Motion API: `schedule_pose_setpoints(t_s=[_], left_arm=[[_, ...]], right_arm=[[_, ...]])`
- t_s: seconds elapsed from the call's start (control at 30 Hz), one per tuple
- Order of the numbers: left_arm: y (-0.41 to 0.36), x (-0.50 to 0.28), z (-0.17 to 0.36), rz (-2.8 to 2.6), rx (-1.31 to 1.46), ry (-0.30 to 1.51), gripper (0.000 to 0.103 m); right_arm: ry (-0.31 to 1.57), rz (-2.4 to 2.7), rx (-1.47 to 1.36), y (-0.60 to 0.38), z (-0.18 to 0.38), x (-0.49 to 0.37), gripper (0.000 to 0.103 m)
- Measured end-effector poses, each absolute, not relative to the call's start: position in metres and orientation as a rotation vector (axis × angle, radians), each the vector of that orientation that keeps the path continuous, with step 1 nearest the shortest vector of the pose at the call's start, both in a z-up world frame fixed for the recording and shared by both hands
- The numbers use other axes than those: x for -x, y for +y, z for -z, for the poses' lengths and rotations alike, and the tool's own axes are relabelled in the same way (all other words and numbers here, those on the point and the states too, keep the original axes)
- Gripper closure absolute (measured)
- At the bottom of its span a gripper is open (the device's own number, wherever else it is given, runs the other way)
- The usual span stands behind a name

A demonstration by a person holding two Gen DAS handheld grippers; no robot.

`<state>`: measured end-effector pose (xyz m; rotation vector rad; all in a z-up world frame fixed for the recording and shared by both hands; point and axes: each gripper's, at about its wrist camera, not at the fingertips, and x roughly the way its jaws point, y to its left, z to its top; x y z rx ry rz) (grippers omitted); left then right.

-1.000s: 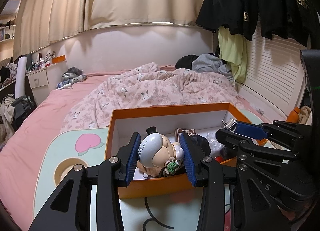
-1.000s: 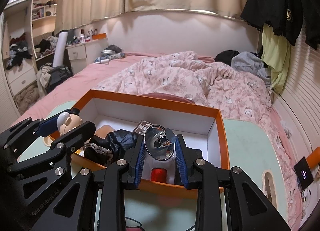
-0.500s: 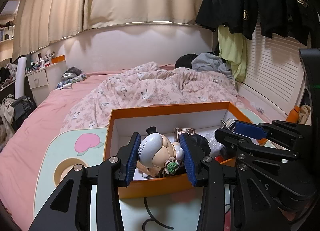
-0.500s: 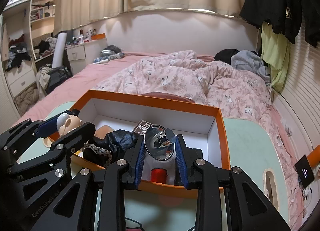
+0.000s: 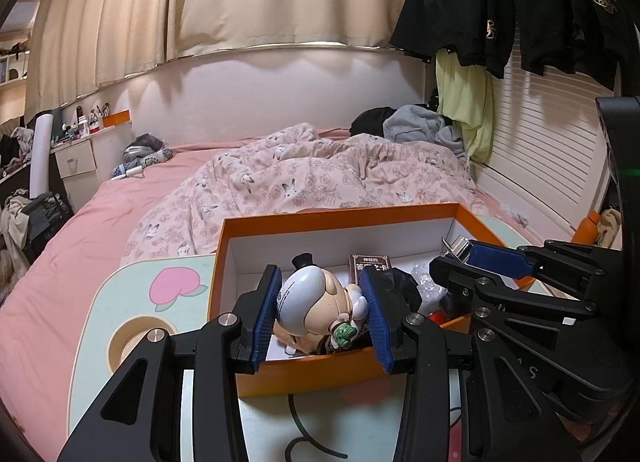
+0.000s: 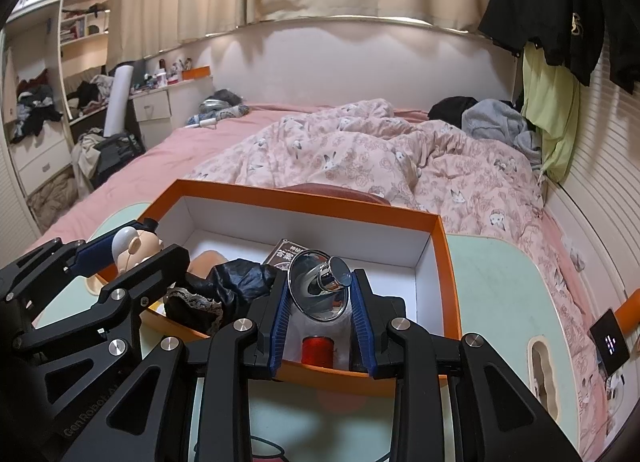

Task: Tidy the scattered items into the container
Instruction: 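Lower figurine into box, open left tool while right tool releases cup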

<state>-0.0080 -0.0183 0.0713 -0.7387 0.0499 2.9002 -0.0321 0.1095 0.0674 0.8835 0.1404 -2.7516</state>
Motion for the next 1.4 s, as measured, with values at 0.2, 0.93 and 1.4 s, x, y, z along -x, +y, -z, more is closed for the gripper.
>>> schedule_pose_setpoints(t_s=[0.2, 0.93, 1.4], left_arm=[[-0.018, 0.008, -0.071, -2.901, 0.739, 0.051, 0.061], [-0.017, 0.007, -0.072, -2.894, 0.739, 0.054, 0.061], [-0.03, 0.003, -0.08, -2.912, 0.662, -0.063, 0.031]], right_arm=[[0.136, 2.753, -0.885, 0.109, -0.067, 0.032, 0.074], [0.139, 2.752, -0.886, 0.108, -0.068, 0.032, 0.074], [-0.009, 2.824, -0.854, 0.13, -0.072, 0.034, 0.037]])
